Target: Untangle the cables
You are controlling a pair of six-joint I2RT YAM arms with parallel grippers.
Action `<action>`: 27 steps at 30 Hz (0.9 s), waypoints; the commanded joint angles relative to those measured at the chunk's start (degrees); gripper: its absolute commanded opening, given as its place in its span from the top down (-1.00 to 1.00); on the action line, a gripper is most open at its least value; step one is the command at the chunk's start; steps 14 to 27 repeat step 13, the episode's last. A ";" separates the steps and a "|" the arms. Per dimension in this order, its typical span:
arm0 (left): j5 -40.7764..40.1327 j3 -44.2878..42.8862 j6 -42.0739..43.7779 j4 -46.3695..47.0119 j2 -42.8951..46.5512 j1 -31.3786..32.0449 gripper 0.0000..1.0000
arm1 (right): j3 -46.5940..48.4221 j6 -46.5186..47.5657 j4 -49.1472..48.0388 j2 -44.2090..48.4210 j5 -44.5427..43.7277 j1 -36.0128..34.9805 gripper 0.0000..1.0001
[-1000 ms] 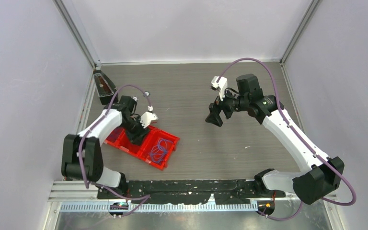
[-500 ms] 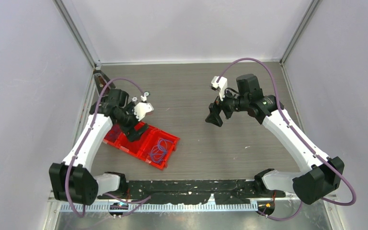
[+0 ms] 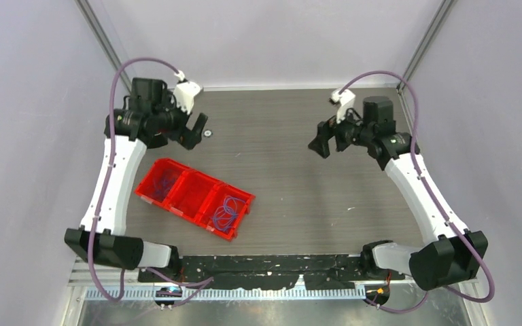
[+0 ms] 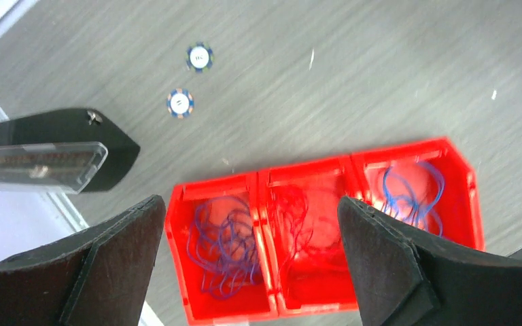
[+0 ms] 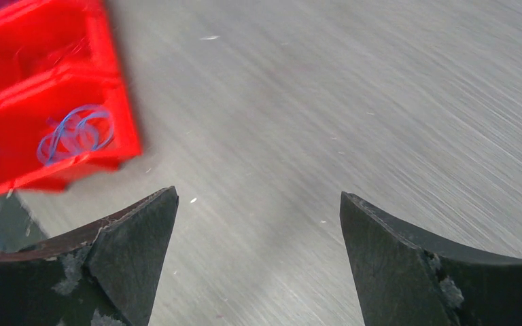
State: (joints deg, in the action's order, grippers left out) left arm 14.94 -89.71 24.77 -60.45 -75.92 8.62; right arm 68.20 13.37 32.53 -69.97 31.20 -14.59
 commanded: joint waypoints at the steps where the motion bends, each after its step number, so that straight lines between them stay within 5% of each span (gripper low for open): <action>1: 0.71 -9.39 -13.44 -2.91 -7.77 -0.18 -0.99 | -1.82 -8.45 -7.65 1.57 -3.35 7.87 -0.90; 10: -1.11 -1.63 -19.65 2.75 -12.43 -0.19 -0.99 | -11.86 -8.35 -9.94 1.06 -7.02 21.70 -0.90; 27: -1.95 -0.39 -20.29 3.74 -11.87 -0.19 -0.99 | -13.33 -7.53 -10.37 1.30 -6.49 22.20 -0.90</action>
